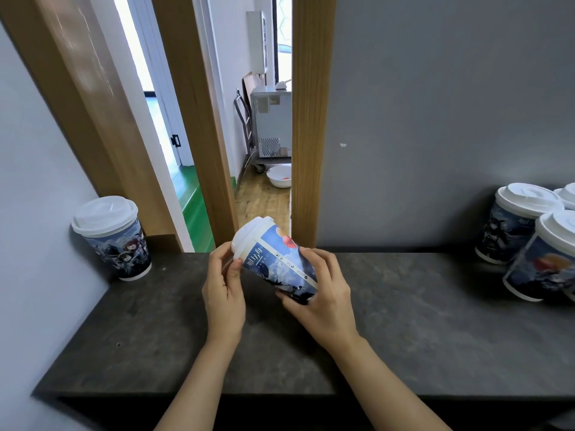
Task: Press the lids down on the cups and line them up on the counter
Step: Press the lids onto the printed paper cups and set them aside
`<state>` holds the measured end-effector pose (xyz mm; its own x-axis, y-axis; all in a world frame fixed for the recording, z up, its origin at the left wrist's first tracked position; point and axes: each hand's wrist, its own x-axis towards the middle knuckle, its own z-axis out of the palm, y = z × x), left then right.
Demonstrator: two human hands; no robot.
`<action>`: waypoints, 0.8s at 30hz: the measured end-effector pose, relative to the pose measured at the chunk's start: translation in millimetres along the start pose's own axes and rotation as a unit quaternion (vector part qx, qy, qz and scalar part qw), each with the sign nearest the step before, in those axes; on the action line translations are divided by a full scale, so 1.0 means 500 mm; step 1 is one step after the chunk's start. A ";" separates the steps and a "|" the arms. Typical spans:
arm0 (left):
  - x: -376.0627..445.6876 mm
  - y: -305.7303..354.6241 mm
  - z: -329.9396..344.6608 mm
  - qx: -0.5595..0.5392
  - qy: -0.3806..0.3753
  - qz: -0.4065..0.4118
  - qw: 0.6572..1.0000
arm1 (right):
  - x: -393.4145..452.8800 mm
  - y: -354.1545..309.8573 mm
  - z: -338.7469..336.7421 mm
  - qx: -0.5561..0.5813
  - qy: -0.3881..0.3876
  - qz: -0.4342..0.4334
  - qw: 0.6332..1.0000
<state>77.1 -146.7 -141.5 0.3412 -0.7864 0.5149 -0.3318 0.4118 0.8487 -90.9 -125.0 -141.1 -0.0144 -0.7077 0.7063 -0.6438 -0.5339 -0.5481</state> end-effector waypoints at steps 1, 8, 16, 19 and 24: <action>0.000 -0.001 0.001 -0.006 -0.002 0.000 1.000 | 0.000 -0.001 -0.001 -0.005 0.003 -0.007 1.000; 0.001 -0.012 0.003 -0.026 -0.010 0.002 1.000 | 0.000 -0.001 0.001 -0.026 0.023 -0.029 0.999; 0.000 -0.005 0.000 -0.015 0.001 0.008 1.000 | 0.003 0.001 0.003 0.016 -0.029 0.007 0.999; -0.002 0.004 -0.003 -0.003 0.022 0.038 0.999 | 0.006 0.004 -0.003 0.139 -0.145 0.086 0.976; -0.006 0.012 0.001 -0.026 -0.019 0.050 0.998 | 0.010 0.014 -0.001 0.202 -0.163 0.131 0.957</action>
<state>73.6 -142.2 -137.9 0.2753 -0.7567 0.5930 -0.3162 0.5112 0.7992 -95.9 -132.2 -141.4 0.1477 -0.9129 0.3805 -0.3011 -0.4080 -0.8619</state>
